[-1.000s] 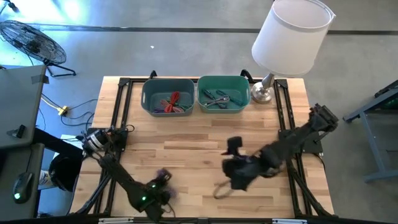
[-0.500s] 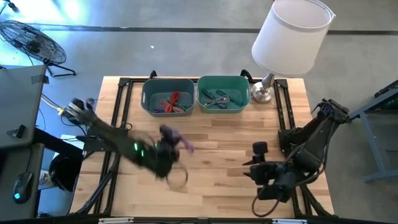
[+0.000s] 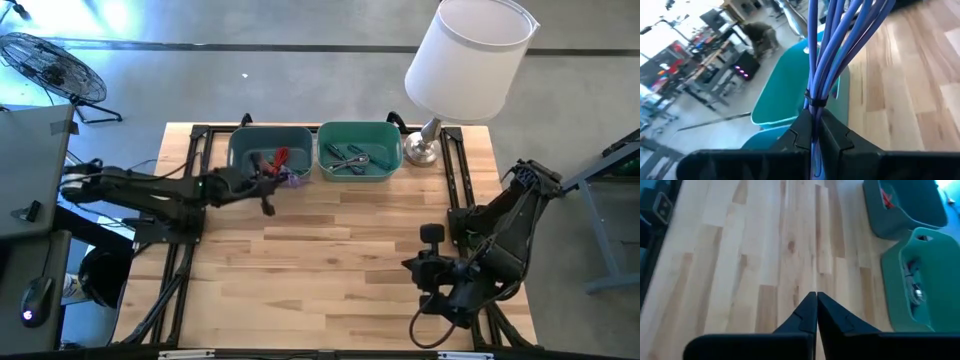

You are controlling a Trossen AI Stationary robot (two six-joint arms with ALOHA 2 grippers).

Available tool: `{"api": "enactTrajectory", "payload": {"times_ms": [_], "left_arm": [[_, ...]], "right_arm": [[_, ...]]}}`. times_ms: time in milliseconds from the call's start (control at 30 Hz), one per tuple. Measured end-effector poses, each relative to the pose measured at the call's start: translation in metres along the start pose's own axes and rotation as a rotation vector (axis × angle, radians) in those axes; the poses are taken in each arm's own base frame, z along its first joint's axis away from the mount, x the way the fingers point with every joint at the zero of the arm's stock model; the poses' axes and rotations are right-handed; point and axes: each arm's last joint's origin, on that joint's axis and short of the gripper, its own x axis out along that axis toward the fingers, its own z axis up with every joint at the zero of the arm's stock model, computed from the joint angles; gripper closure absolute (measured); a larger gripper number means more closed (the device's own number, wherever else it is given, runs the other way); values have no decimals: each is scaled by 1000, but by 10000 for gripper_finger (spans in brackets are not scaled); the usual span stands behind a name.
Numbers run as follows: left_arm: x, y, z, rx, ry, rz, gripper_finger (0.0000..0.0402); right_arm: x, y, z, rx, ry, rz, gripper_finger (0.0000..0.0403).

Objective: Pick & Place USB Port
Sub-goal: Put the purple usb cable into the blue bin

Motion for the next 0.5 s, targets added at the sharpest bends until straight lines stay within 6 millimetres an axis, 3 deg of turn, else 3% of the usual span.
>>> {"api": "enactTrajectory", "payload": {"times_ms": [233,500], "left_arm": [[14,45,-35,-64,-96,-200,394],[10,83,-70,-226,-32,-236,394]], "right_arm": [[0,-4,-2,-6,-6,-57,401],[0,-8,-5,23,5,-111,402]]}}
